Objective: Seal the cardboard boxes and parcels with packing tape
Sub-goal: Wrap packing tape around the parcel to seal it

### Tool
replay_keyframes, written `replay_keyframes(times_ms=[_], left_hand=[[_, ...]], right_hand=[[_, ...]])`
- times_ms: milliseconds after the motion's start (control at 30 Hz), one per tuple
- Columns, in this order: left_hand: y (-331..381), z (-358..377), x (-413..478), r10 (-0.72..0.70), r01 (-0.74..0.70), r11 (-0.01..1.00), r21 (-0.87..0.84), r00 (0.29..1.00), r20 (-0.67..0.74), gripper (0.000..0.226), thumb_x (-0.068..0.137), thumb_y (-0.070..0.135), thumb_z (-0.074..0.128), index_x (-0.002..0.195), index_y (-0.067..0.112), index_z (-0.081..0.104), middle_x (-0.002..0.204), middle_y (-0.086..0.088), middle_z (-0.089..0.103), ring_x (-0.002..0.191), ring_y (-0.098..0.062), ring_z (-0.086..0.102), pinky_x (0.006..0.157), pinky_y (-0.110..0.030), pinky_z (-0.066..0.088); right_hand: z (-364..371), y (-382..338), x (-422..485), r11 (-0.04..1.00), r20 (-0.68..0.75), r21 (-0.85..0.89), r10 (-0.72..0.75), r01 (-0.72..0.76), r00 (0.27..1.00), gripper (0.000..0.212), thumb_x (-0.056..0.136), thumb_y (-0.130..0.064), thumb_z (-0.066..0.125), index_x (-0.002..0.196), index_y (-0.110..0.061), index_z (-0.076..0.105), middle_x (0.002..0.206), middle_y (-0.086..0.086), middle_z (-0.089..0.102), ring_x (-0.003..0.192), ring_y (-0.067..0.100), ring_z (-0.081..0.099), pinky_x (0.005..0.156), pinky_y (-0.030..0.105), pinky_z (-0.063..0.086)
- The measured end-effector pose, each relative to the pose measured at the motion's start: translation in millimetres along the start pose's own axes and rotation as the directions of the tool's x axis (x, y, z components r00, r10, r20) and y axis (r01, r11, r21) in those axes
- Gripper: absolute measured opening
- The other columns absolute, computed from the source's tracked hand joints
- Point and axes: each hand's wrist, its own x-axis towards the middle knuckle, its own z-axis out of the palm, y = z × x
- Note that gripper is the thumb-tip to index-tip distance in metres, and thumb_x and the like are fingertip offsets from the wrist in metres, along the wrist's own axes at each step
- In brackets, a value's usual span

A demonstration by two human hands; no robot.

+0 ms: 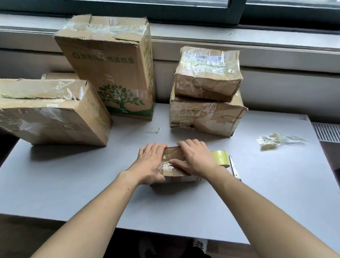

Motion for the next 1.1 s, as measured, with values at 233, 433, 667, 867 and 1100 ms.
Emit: replay_keyframes(times_ms=[233, 433, 667, 867, 1100], left_hand=[[-0.7, 0.9, 0.1, -0.002, 0.003, 0.998, -0.070, 1.000, 0.019, 0.106, 0.065, 0.081, 0.061, 0.145, 0.022, 0.025, 0.134, 0.006, 0.032, 0.124, -0.017, 0.028, 0.108, -0.034, 0.023], [6.0, 11.7, 0.3, -0.118, 0.091, 0.984, -0.151, 0.978, -0.175, 0.048, 0.100, 0.050, 0.044, 0.138, 0.021, 0.041, 0.132, 0.000, 0.044, 0.123, -0.023, 0.035, 0.103, -0.040, 0.035], [6.4, 4.4, 2.8, -0.093, 0.098, 0.995, 0.023, 0.985, -0.143, 0.068, 0.094, 0.067, 0.037, 0.146, 0.023, 0.034, 0.141, 0.000, 0.042, 0.133, -0.022, 0.034, 0.112, -0.039, 0.014], [37.2, -10.2, 12.6, 0.079, -0.083, 0.995, 0.047, 0.993, 0.088, 0.123, 0.068, 0.085, 0.058, 0.158, 0.018, 0.006, 0.160, -0.001, 0.018, 0.148, -0.018, 0.012, 0.121, -0.046, 0.003], [52.0, 3.5, 35.0, 0.049, -0.062, 0.990, 0.126, 0.994, 0.100, 0.127, 0.062, 0.085, 0.061, 0.157, 0.026, 0.002, 0.141, -0.002, 0.035, 0.134, -0.023, 0.031, 0.111, -0.048, 0.022]], right_hand=[[1.4, -6.8, 7.2, 0.997, 0.084, -0.031, 0.079, -0.077, 0.993, 0.070, 0.086, -0.074, 0.050, 0.126, -0.017, 0.047, 0.124, 0.008, 0.052, 0.114, 0.032, 0.048, 0.093, 0.042, 0.039], [2.7, -8.4, 4.9, 0.996, 0.050, -0.059, 0.074, -0.071, 0.996, 0.069, 0.088, -0.073, 0.047, 0.123, -0.013, 0.048, 0.121, 0.011, 0.053, 0.112, 0.034, 0.049, 0.089, 0.042, 0.040], [-11.1, 0.9, -1.1, 0.992, 0.018, 0.008, 0.125, -0.126, 0.992, 0.051, 0.100, -0.055, 0.042, 0.132, -0.016, 0.048, 0.127, 0.011, 0.057, 0.118, 0.034, 0.049, 0.097, 0.042, 0.037], [-21.8, 24.7, -28.7, 0.920, 0.018, 0.176, 0.352, -0.349, 0.936, 0.043, 0.104, -0.049, 0.038, 0.128, -0.016, 0.052, 0.129, 0.010, 0.059, 0.122, 0.034, 0.049, 0.101, 0.042, 0.035], [-17.0, 56.6, -55.5, 0.623, 0.157, 0.614, 0.505, -0.484, 0.849, 0.049, 0.090, -0.053, 0.065, 0.072, -0.009, 0.052, 0.069, 0.005, 0.055, 0.063, 0.016, 0.055, 0.052, 0.020, 0.044]])
